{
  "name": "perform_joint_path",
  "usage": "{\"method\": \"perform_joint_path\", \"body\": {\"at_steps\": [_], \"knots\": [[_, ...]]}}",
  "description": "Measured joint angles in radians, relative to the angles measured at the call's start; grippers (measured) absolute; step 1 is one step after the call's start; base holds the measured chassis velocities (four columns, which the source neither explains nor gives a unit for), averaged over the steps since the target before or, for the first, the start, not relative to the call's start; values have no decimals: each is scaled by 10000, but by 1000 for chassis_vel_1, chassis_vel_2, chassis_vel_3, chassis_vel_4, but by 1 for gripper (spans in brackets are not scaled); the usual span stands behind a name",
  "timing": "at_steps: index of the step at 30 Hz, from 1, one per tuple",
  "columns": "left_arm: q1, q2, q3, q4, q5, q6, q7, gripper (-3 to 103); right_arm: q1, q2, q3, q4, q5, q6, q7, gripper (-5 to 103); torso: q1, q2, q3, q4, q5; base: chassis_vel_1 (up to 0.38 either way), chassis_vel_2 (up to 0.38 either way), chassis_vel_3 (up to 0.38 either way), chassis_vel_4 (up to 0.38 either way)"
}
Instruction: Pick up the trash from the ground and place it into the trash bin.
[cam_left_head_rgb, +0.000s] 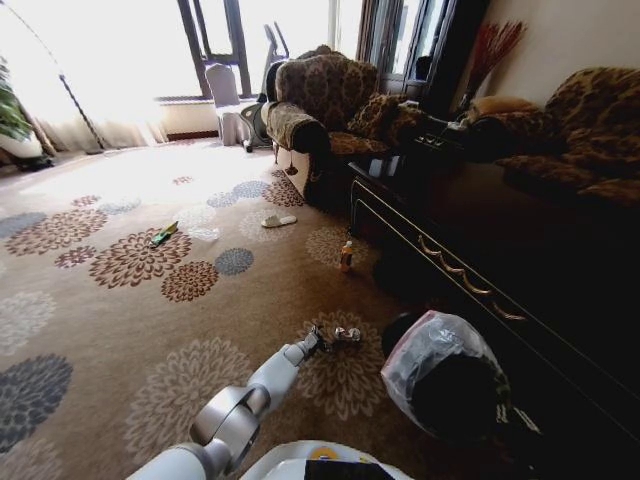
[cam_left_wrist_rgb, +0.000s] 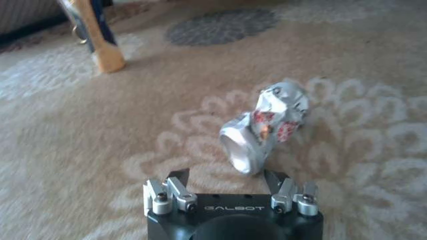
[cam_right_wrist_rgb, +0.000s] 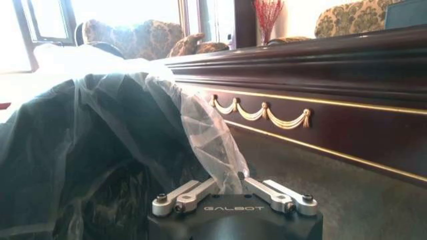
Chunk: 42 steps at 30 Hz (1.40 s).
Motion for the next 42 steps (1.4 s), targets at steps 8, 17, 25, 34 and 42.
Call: {"method": "perform_joint_path", "body": {"at_steps": [8,17,25,34,42], "knots": [[16,5,-35,35,139,-330,460,78,-81,67,-10,-26,-16,64,-259,1,0,10,11,1,0,0,0,0,0],[230,7,45,-196,429,-520,54,54,-37,59,-74,-22,-195,58,-427,1,0,20,20,1,-1,0,0,0,0],[267,8,121,-285,771,-587,-221,87,-6,70,-102,-17,-213,58,-372,1,-2,27,24,-1,1,-23,26,27,-18],[266,9,75,-99,791,-475,366,100,-38,122,-104,-3,-261,97,-307,1,0,29,32,3,1,-114,125,117,-127],[497,10,70,-128,835,-705,1210,85,-24,251,-138,-31,-359,118,-282,1,-2,37,27,1,0,-20,22,30,-14]]}}
